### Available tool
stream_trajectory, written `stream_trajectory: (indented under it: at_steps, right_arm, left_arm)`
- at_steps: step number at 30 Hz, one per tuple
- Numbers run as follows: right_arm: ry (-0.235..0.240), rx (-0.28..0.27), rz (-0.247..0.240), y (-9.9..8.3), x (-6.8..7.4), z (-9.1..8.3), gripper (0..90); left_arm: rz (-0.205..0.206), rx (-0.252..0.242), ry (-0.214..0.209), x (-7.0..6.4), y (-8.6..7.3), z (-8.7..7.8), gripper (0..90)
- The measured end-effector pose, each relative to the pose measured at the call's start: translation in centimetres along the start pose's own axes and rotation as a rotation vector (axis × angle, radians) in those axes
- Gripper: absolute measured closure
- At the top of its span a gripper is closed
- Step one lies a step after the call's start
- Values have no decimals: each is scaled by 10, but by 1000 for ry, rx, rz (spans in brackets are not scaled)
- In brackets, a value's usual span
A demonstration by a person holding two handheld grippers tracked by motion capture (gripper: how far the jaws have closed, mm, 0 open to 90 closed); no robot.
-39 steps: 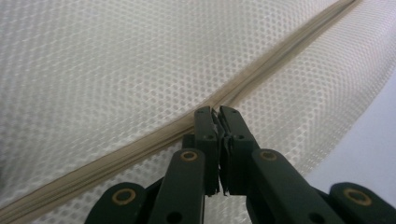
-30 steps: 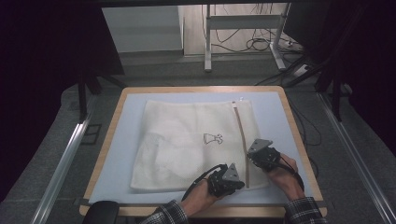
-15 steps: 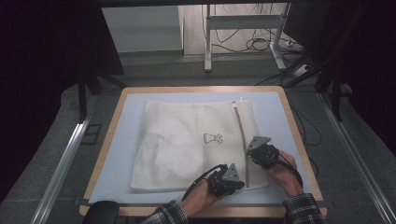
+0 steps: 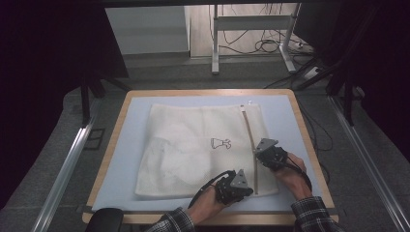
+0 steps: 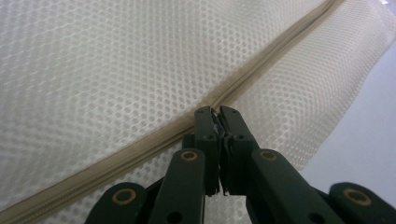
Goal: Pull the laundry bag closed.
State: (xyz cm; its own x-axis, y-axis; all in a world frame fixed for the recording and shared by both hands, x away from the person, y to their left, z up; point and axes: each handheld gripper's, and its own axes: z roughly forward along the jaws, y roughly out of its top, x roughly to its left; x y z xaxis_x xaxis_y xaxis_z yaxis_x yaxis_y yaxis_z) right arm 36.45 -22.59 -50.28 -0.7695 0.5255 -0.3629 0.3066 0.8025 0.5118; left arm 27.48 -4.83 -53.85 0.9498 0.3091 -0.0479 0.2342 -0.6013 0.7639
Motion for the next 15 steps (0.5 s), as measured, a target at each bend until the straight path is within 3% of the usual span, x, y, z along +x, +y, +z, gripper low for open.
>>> stream_trajectory:
  at_steps: [15]
  right_arm:
    - [-20, -4, -12, 6, -11, 9, 860]
  left_arm:
    - [17, 7, 7, 0, 0, 0, 900]
